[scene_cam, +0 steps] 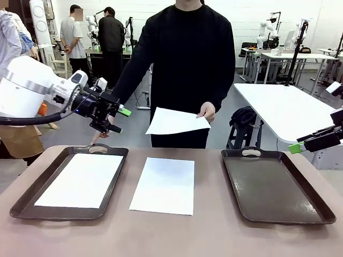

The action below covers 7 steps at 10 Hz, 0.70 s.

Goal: Sort the A4 documents.
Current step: Receive the A4 Paper.

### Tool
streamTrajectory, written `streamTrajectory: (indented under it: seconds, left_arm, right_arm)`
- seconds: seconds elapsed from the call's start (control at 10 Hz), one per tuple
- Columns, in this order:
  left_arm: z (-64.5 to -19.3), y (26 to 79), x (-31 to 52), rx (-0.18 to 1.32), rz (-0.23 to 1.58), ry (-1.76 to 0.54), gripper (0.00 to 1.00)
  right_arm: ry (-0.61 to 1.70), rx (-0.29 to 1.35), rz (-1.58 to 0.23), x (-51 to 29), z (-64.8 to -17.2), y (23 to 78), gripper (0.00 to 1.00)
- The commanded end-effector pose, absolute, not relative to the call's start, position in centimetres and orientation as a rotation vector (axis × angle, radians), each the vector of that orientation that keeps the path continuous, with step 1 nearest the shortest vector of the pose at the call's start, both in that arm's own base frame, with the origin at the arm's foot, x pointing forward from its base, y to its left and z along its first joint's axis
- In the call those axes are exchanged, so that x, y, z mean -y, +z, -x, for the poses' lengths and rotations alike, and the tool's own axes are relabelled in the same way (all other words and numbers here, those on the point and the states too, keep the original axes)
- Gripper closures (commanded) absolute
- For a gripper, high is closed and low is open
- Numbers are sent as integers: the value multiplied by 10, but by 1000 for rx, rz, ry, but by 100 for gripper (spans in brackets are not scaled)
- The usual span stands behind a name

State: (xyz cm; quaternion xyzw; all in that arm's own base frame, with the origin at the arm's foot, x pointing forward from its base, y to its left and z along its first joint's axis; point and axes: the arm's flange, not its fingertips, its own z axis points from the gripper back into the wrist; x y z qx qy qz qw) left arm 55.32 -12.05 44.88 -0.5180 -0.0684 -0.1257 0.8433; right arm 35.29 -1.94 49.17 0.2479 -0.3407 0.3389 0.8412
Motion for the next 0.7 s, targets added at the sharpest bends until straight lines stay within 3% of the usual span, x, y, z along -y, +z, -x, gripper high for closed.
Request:
streamTrajectory:
  seconds: [0.0, 0.6]
  left_arm:
    - [-581, 440, 137, 67, 1151, -197, 0]
    - [-631, 406, 182, -19, 1240, -42, 0]
  right_arm:
    - [728, 734, -542, 20, -357, 490, 0]
    - [728, 734, -542, 20, -357, 490, 0]
